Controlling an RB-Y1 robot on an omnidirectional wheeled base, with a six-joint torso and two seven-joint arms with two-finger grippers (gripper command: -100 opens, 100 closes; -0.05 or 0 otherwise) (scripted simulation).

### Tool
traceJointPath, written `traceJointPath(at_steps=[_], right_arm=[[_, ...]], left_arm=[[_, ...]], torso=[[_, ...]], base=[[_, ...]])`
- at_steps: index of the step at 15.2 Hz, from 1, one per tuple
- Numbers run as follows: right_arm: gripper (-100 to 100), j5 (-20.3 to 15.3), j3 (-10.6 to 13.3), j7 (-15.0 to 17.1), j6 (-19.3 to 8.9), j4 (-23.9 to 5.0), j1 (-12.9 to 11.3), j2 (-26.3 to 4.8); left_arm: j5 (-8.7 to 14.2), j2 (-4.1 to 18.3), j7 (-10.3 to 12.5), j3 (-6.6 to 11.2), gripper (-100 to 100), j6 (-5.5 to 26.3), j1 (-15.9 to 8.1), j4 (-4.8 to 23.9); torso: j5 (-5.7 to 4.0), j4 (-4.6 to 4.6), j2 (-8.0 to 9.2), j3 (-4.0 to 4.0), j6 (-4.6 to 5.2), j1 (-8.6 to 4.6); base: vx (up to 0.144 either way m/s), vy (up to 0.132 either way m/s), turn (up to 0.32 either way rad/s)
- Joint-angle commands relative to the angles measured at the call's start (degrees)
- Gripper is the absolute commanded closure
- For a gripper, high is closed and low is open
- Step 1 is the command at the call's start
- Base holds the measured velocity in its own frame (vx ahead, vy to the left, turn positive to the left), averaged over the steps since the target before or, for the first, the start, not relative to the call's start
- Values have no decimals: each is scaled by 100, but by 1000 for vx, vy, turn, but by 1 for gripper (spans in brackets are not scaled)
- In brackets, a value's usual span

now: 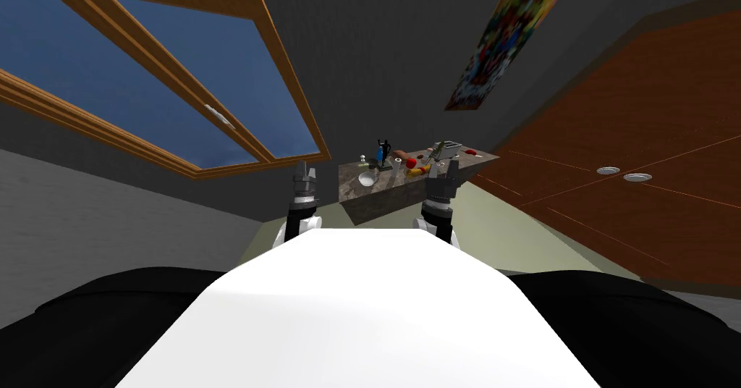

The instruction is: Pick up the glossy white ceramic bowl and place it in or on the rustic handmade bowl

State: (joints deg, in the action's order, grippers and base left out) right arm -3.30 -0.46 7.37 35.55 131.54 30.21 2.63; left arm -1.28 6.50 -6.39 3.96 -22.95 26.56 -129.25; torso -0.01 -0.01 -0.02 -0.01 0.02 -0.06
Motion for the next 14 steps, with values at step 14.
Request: traceJointPath(at_steps=[14], right_arm=[[0,0,0,0,0,0,0,0]], left_arm=[[116,255,256,234,-100,1725,-451,131]], torso=[[0,0,0,0,-1,-1]], base=[[2,-16,-78]])
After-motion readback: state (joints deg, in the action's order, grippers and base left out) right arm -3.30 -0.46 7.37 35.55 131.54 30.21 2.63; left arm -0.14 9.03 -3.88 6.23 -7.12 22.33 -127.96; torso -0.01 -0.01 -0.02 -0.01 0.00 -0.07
